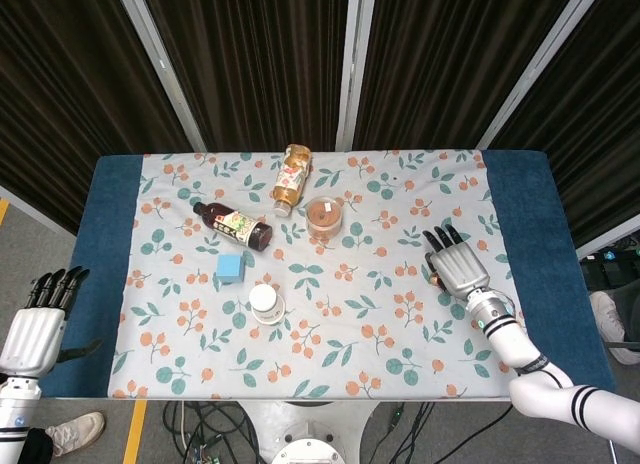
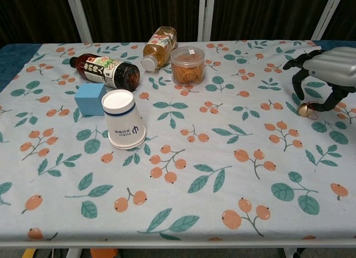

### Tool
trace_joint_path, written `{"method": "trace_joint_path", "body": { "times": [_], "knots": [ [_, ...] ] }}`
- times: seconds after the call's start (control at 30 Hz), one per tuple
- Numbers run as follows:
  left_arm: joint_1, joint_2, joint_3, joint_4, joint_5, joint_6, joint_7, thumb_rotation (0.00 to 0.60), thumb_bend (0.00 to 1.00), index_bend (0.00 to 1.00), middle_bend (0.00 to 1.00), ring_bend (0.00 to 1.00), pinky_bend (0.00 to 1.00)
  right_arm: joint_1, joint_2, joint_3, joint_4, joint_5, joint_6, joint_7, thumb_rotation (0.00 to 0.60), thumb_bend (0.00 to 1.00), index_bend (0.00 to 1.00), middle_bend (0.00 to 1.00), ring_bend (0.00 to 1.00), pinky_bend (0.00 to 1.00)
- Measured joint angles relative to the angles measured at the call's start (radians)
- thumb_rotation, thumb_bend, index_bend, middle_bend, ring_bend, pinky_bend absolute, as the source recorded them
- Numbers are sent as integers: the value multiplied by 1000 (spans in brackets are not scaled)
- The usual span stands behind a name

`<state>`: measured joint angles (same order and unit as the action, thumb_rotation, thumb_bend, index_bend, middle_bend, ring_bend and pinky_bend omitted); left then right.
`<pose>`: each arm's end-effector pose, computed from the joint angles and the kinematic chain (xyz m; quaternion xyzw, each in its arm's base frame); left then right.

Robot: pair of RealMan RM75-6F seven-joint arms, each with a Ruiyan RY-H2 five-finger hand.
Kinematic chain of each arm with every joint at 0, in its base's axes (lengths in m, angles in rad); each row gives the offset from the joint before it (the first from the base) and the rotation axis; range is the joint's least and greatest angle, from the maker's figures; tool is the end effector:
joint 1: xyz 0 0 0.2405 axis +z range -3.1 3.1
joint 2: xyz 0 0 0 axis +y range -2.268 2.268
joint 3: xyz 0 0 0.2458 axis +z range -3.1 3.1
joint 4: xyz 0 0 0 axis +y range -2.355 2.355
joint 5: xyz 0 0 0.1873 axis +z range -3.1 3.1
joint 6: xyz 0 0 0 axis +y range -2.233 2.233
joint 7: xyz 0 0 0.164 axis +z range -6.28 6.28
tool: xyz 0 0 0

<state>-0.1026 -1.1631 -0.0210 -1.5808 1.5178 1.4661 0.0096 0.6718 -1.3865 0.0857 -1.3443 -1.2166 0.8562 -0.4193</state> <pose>-0.2927 0.1981 0.1560 -0.6114 -0.3932 -0.3838 0.5695 -0.2237 -0.3561 0.0432 0.8008 -0.2756 0.2205 0.4839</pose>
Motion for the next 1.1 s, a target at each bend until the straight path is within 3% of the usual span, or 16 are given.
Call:
{"method": "trace_joint_path", "body": {
  "times": [1.1],
  "knots": [
    [-1, -3, 2, 3, -1, -4, -4, 600, 0, 36, 49, 0, 47, 6, -9, -11, 10, 7, 5, 7, 600, 343, 599, 136, 0, 0]
  ]
}}
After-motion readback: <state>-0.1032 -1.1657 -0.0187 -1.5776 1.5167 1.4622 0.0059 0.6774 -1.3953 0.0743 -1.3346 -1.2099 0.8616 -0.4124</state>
